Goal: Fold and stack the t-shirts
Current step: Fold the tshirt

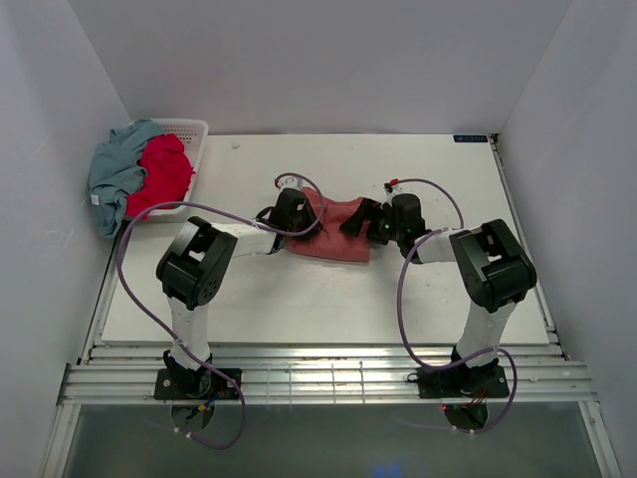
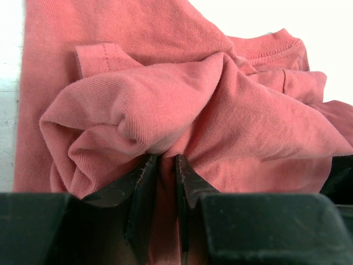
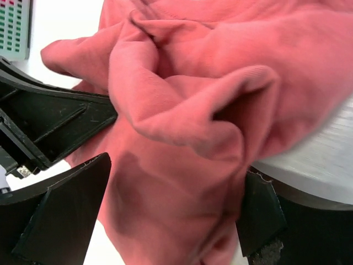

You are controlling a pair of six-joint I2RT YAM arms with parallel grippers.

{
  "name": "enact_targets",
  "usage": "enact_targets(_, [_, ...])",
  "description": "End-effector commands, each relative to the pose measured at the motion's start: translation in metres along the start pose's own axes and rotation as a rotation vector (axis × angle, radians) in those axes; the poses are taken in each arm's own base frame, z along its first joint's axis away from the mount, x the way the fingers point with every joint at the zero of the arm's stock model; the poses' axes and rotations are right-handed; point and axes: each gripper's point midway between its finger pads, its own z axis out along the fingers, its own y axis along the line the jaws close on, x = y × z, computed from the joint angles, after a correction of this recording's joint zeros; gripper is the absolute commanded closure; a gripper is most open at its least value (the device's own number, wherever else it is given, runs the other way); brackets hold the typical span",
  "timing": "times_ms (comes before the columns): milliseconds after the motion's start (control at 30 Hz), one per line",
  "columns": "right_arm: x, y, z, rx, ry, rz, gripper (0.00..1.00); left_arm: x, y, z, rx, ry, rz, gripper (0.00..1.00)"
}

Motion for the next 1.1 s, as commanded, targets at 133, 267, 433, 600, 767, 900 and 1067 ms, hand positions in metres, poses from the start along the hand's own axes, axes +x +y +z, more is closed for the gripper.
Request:
enact_targets(133, [0.033,0.005,0.017,0.035,0.106,-0.014,0.10,0.091,0.074,-0.019,-0.242,0.298,0.040,0.68])
enact_targets(267, [0.031,-0.002,0.016,0.079,0.095,-0.035,0.05,0.092,0.075,-0.019,-0.244,0.298,0.042,0.68])
enact_targets(433, [0.024,-0.008,0.016,0.125,0.088,-0.068,0.62,0.091,0.074,-0.019,-0.239,0.297,0.041,0.68])
enact_targets(600, [0.019,-0.015,0.017,0.171,0.091,-0.113,0.92,0.088,0.070,-0.019,-0.223,0.288,0.044,0.68])
enact_targets(767, [0.003,-0.013,0.018,0.198,0.076,-0.167,0.92,0.060,0.052,-0.024,-0.180,0.209,0.078,0.65])
enact_targets(900, [-0.034,-0.006,0.016,0.267,0.044,-0.263,0.92,-0.007,0.013,-0.039,-0.116,0.029,0.131,0.48])
enact_targets(1067, [-0.090,0.009,0.009,0.348,-0.010,-0.414,0.92,-0.068,-0.016,-0.060,-0.098,-0.076,0.167,0.40])
